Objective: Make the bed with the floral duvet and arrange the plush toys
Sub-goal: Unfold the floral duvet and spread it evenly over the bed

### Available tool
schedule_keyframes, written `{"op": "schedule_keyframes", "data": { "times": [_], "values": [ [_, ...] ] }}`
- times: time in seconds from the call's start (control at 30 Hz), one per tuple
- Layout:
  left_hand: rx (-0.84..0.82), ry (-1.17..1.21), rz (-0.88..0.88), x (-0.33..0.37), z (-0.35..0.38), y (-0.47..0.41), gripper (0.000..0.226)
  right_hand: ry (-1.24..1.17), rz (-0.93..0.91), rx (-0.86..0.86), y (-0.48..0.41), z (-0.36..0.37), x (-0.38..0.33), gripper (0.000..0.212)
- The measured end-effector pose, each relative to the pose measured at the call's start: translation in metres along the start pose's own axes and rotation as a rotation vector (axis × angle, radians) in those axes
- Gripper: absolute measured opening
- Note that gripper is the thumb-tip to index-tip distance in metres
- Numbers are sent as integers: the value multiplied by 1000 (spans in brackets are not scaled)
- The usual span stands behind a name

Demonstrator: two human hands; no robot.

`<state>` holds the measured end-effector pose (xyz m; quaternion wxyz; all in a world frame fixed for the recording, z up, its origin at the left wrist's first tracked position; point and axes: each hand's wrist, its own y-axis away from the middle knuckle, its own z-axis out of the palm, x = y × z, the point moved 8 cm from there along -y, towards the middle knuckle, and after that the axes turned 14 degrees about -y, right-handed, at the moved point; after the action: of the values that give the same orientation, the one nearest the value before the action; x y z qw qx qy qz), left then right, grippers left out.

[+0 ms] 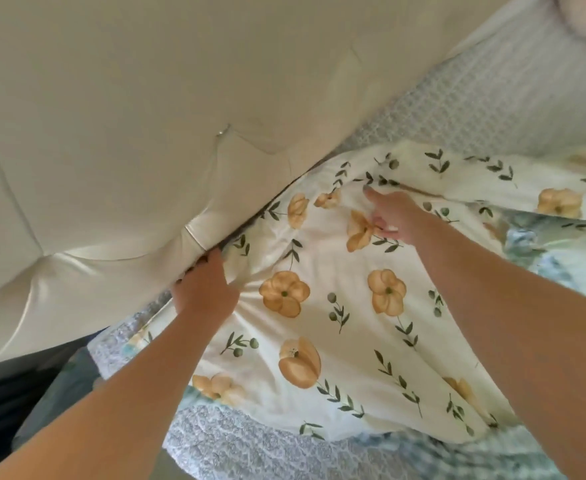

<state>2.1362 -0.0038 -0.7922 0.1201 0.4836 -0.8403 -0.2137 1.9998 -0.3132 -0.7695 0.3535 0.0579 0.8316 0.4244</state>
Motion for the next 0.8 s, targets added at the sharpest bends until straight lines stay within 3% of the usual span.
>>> {"op": "schedule_keyframes", "data": {
  "times": [0.1,0.2,0.3,0.37,0.43,0.5,0.6,0.67,0.73,0.8],
  "values": [
    [43,-46,-22,-6,2,1,66,-84,155,-138,7,34,22,76],
    [-87,-43,-77,-15,15,3,92,-62,159,-233,10,74,18,81],
    [-201,65,-87,-27,26,4,122,26,137,-239,7,110,16,63],
    [-235,91,-99,-37,31,5,132,108,49,-167,1,120,10,45],
    [-262,81,-117,-49,35,7,136,83,-61,-131,-7,124,7,42],
    [-300,90,-94,-56,40,8,128,-1,-118,-99,-6,120,12,38],
    [-359,168,-63,-62,50,10,92,-8,-214,-131,12,120,21,23],
    [-326,228,-84,-68,53,15,70,158,-269,-251,44,135,29,23],
    [-237,259,-138,-67,49,14,57,366,-291,-417,73,155,40,43],
    [-121,342,-308,-70,46,16,47,536,-342,-518,91,175,55,36]
  ]
}}
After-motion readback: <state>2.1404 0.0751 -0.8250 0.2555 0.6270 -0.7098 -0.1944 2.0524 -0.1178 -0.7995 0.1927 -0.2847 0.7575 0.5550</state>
